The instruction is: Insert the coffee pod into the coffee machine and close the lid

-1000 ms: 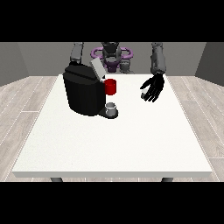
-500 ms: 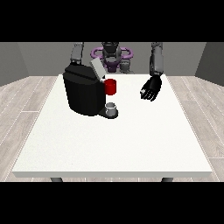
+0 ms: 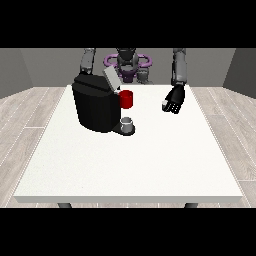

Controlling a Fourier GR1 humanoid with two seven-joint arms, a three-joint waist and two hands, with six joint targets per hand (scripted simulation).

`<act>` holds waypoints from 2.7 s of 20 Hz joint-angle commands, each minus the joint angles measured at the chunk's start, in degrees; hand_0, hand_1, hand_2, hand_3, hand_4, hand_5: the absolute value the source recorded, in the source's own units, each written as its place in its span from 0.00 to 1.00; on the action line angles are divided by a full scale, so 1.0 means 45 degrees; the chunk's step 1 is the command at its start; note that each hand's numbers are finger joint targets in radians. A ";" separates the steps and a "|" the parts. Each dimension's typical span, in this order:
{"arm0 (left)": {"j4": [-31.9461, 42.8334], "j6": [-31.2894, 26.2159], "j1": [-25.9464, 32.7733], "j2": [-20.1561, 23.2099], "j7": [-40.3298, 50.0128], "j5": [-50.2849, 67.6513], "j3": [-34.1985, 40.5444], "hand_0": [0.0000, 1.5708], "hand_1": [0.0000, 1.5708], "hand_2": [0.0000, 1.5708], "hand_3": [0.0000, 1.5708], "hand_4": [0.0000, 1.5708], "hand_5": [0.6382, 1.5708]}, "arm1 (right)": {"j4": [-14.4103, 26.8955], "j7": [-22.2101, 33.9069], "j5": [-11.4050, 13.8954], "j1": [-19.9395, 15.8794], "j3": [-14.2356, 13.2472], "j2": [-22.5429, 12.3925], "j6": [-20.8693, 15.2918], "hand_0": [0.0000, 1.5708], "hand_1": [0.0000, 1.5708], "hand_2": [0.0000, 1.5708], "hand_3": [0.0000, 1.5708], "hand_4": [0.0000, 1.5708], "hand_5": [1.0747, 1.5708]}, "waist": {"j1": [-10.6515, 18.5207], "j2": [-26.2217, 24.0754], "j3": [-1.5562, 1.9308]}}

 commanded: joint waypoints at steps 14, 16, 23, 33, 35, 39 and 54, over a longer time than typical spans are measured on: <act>-0.0668 -0.3367 -0.1862 -0.1160 0.0104 0.0975 0.0786 0.88 0.88 0.88 0.84 0.31 1.00 | 0.2161 -0.0561 0.0444 0.0153 -0.0447 -0.0222 -0.0372 0.00 0.00 0.00 0.00 0.00 1.00 | 0.0760 -0.1727 -0.0008; -0.0714 -0.3675 -0.2057 -0.0783 -0.0273 0.1164 0.1070 0.89 0.89 0.89 0.85 0.34 1.00 | 0.1960 -0.0848 0.0628 0.0754 -0.0200 -0.0034 -0.0567 0.00 0.00 0.00 0.00 0.00 1.00 | 0.0456 -0.1889 -0.0009; -0.1302 -0.4741 -0.3475 -0.0894 0.0664 0.1114 0.1243 0.85 0.85 0.87 0.86 0.36 1.00 | 0.1716 -0.0254 0.0110 -0.0097 -0.0449 -0.0080 -0.0048 0.00 0.00 0.00 0.00 0.00 1.00 | 0.0304 -0.2012 -0.0009; -0.0923 -0.5445 -0.5669 -0.1251 0.2592 0.2007 0.2706 0.79 0.79 0.81 0.81 0.32 1.00 | 0.0938 0.0120 -0.0107 -0.0841 -0.0680 -0.0405 0.0157 0.00 0.00 0.00 0.00 0.00 1.00 | -0.0723 -0.1613 -0.0011; -0.0826 -0.5138 -0.6250 -0.1072 0.2766 0.1991 0.2966 0.76 0.76 0.79 0.80 0.31 1.00 | 0.0797 -0.0173 -0.0158 -0.0917 -0.0625 -0.0366 0.0241 0.00 0.00 0.00 0.00 0.00 1.00 | -0.1137 -0.1068 -0.0010; -0.0924 -0.5743 -0.7164 -0.0778 0.2753 0.1932 0.2848 0.75 0.75 0.80 0.81 0.31 1.00 | 0.0912 -0.0137 0.0149 -0.1414 -0.0801 -0.0467 -0.0246 0.00 0.00 0.00 0.00 0.02 1.00 | -0.1017 -0.0701 -0.0007; 0.0325 -0.5250 -0.8123 0.0431 0.2016 0.1516 0.3282 0.76 0.76 0.80 0.78 0.29 1.00 | -0.0111 0.0339 0.0262 -0.2115 -0.0665 -0.0805 -0.0035 0.00 0.00 0.00 0.00 0.00 1.00 | -0.2154 0.1140 -0.0012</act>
